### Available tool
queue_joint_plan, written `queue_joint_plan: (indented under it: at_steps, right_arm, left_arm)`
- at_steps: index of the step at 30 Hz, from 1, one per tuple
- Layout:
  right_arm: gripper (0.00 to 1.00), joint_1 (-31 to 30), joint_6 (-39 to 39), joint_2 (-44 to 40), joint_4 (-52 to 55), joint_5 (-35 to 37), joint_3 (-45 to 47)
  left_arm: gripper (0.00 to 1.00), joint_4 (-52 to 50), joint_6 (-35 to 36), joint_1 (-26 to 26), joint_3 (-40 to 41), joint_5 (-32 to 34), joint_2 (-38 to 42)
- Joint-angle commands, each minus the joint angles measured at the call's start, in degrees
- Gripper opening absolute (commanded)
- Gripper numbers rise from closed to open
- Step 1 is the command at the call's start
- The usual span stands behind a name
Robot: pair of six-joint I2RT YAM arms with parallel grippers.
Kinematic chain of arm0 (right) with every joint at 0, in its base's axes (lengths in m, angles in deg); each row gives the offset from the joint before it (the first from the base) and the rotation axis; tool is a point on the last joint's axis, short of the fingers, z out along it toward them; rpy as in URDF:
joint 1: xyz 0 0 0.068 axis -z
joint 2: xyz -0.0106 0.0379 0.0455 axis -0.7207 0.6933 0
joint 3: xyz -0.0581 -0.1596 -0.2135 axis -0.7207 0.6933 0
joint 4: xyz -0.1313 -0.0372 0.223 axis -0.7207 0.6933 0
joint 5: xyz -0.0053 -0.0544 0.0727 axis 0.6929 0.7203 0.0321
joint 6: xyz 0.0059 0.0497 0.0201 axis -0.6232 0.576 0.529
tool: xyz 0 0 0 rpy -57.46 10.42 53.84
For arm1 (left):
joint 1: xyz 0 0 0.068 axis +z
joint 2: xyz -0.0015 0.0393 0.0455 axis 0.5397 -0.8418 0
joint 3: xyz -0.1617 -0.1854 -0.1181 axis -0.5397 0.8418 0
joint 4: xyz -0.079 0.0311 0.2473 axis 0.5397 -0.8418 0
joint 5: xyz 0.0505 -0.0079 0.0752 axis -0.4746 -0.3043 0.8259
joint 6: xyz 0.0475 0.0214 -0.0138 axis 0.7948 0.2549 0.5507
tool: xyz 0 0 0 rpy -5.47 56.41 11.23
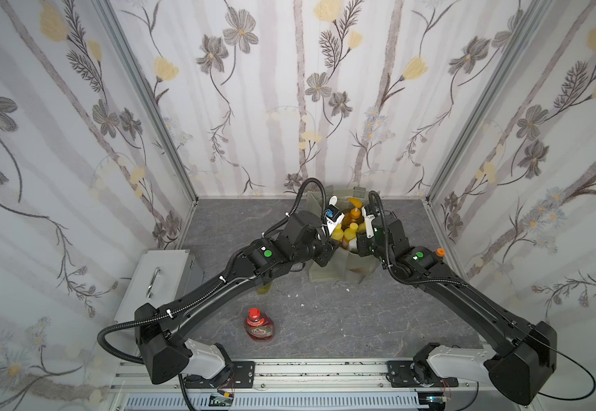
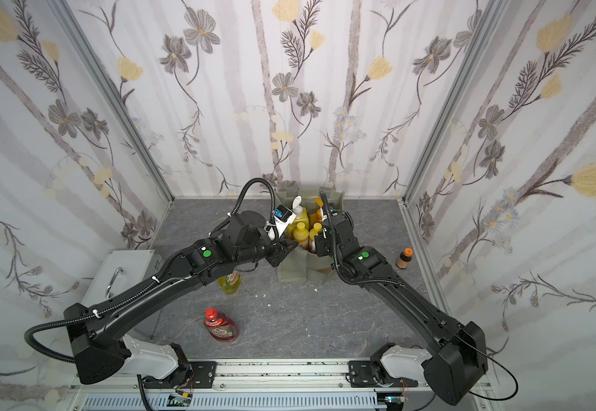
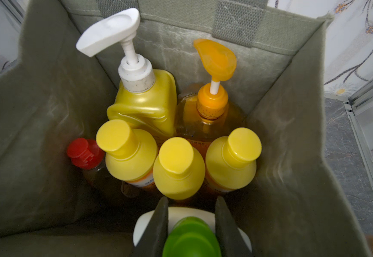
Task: Pack dish soap into the shopping bag
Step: Place the bottle of dish soap in the shopping bag.
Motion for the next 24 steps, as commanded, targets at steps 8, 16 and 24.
queue_joint_plan:
  at_steps: [8,16,24]
  right_arm:
    - [0.56,1.9,2.3,-2.6,5.6,-4.9,-11.2]
    - [0.63,8.3,4.1,-7.3,14.3,-12.8,-12.6]
    - [0.63,13.5,3.2,-8.3,15.8,-17.7,-8.0]
  left_arm:
    - [0.56,-2.7,-0.9,-0.1,-1.2,0.0,0.5]
    - [0.7,-4.4,2.2,-2.8,-3.9,1.4,-1.2]
    - [1.0,1.5,11.1,-10.8,-4.7,10.2,-4.5]
